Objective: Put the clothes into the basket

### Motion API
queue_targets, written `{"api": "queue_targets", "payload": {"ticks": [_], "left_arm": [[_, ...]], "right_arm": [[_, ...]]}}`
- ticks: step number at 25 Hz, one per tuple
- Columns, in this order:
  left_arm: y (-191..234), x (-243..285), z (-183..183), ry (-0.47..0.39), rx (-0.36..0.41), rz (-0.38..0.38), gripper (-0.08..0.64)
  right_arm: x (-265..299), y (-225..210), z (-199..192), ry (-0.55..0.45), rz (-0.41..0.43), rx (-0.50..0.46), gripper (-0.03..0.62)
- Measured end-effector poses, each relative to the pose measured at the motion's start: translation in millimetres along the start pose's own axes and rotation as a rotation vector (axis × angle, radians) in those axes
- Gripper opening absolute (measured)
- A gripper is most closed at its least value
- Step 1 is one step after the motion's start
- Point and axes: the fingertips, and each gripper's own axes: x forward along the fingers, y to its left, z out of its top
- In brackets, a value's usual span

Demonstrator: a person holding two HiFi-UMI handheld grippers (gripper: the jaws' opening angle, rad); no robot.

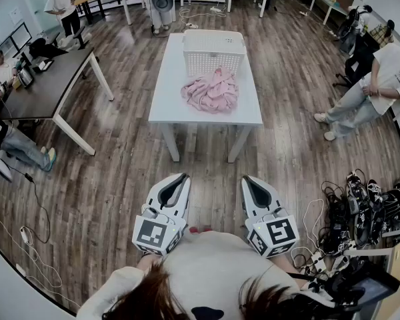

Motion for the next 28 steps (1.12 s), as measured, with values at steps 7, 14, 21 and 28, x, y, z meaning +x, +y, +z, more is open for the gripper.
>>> {"api": "queue_targets", "payload": {"ticks": [7,14,21,28], "left_arm": [[-1,3,6,-0.011,-0.009,0.002,0.026],[-5,5,2,-0.003,-0.013,-0.017,0.026],[0,4,2,-0.014,-0.038,-0.006,0.028],[14,5,6,-0.039,-0.042,0.009,0.12]], "right_arm": [[2,-3,-1,0.004,-0.002,-0.027,0.009],[0,-3,-6,0.017,-0.001,-0.006,0.009],[9,3,-14,0.029,0.043,0.024,0.031],[16,12,-4,0.001,0.084,-0.008,0.129]]}}
